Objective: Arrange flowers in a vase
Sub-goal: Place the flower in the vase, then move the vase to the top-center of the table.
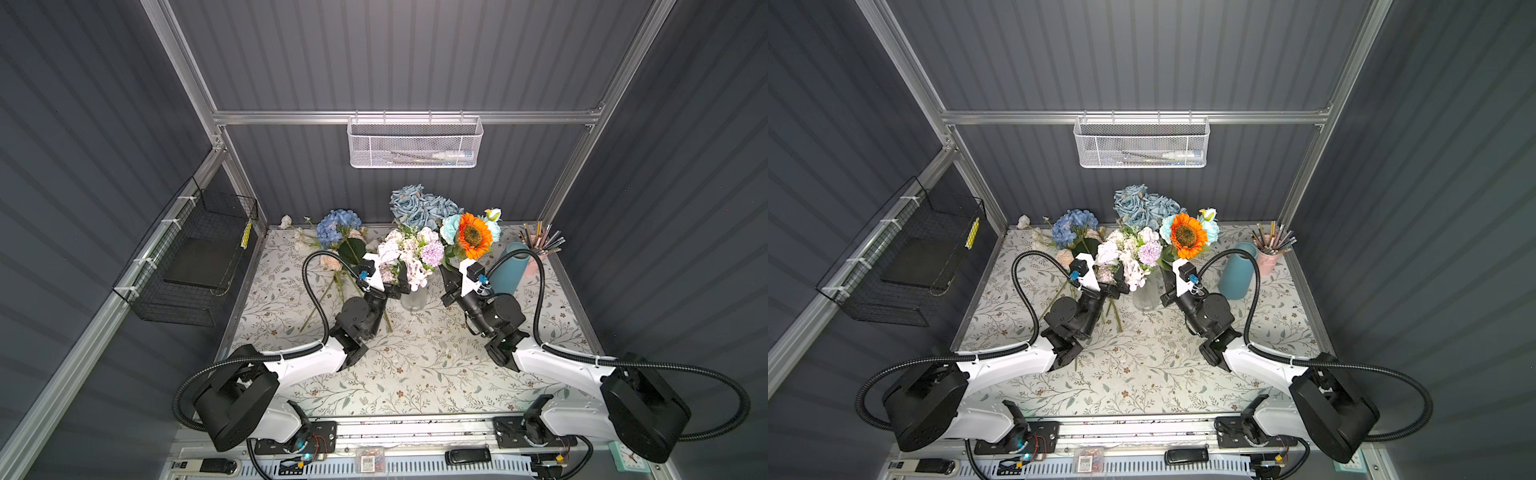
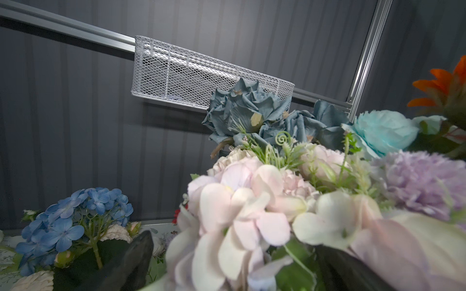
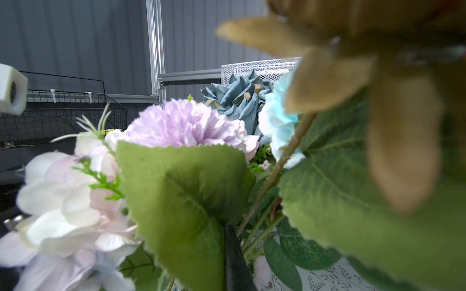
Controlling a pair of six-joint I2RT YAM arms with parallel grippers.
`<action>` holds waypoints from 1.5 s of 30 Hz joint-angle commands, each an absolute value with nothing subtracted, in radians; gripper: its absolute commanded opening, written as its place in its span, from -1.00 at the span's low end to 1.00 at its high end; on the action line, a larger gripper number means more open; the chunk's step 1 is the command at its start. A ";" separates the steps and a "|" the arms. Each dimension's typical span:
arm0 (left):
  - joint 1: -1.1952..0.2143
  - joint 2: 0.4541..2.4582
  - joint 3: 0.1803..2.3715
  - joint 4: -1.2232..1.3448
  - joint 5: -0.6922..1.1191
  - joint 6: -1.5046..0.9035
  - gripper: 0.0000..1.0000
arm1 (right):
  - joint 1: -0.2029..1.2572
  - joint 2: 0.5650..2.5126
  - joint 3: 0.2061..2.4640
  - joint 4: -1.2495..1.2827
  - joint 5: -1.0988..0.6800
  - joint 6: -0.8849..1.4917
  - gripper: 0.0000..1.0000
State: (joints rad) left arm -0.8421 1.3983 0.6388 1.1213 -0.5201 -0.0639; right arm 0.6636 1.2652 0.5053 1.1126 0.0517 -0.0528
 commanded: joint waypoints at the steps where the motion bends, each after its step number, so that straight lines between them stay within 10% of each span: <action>1: -0.834 1.367 0.627 1.131 -0.522 -0.080 1.00 | 0.660 1.220 0.482 1.086 0.055 -0.045 -0.17; 10: -0.832 1.241 0.644 0.850 -0.494 -0.148 0.99 | 0.662 1.035 0.371 0.890 0.092 -0.002 0.98; 45: -0.581 1.060 0.437 0.582 -0.534 -0.419 0.99 | 0.668 1.860 0.729 1.323 0.125 0.029 0.98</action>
